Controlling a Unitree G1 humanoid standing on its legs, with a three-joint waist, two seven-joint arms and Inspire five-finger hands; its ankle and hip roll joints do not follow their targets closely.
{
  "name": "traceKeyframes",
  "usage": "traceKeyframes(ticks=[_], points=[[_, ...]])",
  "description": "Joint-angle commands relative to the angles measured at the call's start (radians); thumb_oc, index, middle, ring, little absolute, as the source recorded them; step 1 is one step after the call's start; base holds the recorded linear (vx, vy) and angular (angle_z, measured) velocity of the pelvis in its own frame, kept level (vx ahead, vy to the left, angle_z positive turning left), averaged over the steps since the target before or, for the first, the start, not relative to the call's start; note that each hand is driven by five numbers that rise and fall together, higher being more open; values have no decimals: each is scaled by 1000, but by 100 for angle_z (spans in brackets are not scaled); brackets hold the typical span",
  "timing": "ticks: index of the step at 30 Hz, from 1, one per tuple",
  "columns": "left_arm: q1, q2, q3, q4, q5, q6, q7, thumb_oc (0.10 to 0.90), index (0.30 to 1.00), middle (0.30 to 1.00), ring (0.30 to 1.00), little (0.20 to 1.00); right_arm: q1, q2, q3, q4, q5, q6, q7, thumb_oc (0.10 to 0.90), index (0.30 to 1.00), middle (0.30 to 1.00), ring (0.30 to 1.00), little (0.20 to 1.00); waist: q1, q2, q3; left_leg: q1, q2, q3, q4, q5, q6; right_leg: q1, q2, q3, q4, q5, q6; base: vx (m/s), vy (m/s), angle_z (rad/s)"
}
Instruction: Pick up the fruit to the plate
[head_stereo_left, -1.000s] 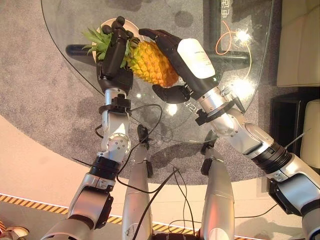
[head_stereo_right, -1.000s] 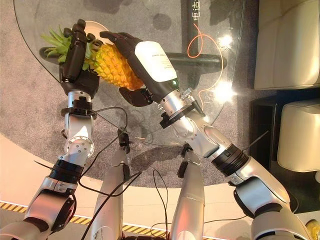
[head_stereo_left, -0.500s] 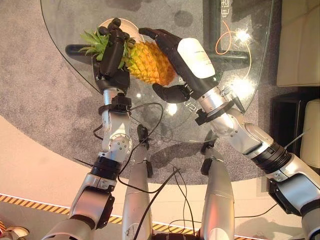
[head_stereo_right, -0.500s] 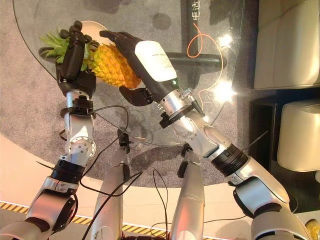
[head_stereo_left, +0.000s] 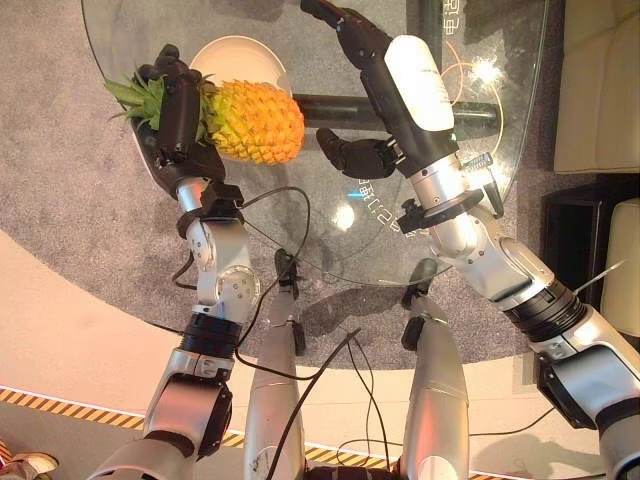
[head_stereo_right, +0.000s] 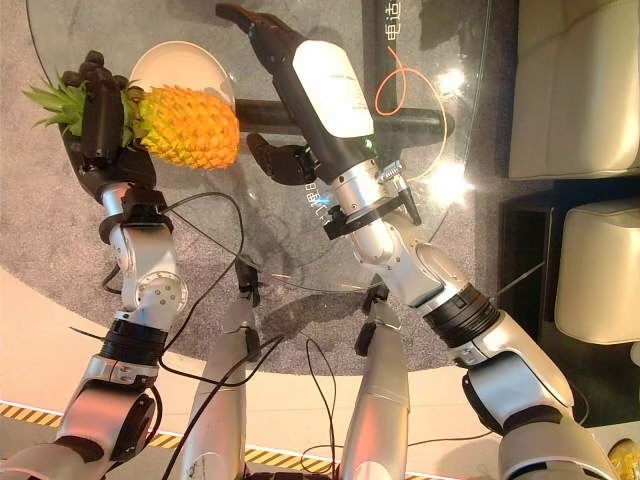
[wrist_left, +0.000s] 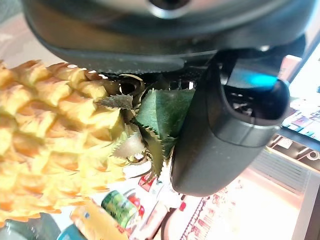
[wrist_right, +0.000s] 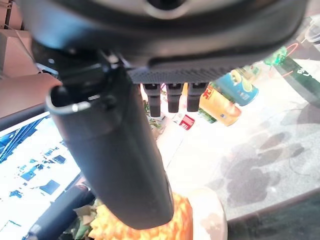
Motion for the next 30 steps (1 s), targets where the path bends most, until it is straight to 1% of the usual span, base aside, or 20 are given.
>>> traceKeyframes(ticks=[1, 5, 7, 15, 20, 23, 30], points=[[-113, 49, 39, -130, 180, -157, 42, 100, 300, 300, 300, 200, -117, 20, -40, -96, -8, -52, -82, 800, 900, 900, 900, 900, 11, -17, -22, -44, 1, -55, 79, -53, -40, 60, -5, -25, -128, 64, 41, 0, 0, 0], [-127, 55, 50, -123, 289, -170, 113, 100, 300, 300, 300, 200, -107, 20, -49, -71, -2, -39, -117, 800, 900, 900, 900, 900, 8, -17, -22, -49, 1, -55, 82, -53, -40, 54, -4, -21, -125, 63, 40, 0, 0, 0], [-146, 63, 57, -113, 389, -178, 171, 100, 300, 300, 300, 200, -98, 19, -62, -45, 8, -19, -155, 800, 900, 900, 900, 900, 3, -17, -22, -46, 2, -52, 80, -54, -42, 56, -3, -17, -127, 63, 39, 0, 0, 0], [-189, 108, 73, -46, 597, -199, 312, 100, 300, 300, 300, 200, -18, 18, -155, 35, 89, 11, -296, 800, 900, 900, 900, 900, -20, -26, -22, -49, 8, -45, 81, -59, -44, 44, 7, -6, -122, 60, 38, -2, 8, 0], [-224, 140, 78, 17, 672, -211, 389, 100, 300, 300, 300, 200, 46, 31, -218, 106, 158, 31, -390, 800, 900, 900, 900, 900, -38, -33, -22, -50, 15, -38, 82, -64, -44, 37, 15, 3, -121, 57, 37, -1, 6, -1], [-249, 149, 78, 61, 704, -216, 418, 100, 300, 300, 300, 200, 60, 34, -246, 156, 200, 41, -437, 800, 900, 900, 900, 900, -47, -34, -22, -51, 18, -34, 82, -66, -45, 32, 18, 7, -121, 58, 38, -5, 27, -6], [-298, 181, 69, 167, 718, -244, 455, 100, 300, 300, 300, 200, 58, 15, -295, 279, 276, 39, -529, 800, 900, 900, 900, 900, -58, -31, -22, -49, 20, -25, 79, -68, -46, 27, 24, 10, -122, 57, 39, -4, 10, -5]])
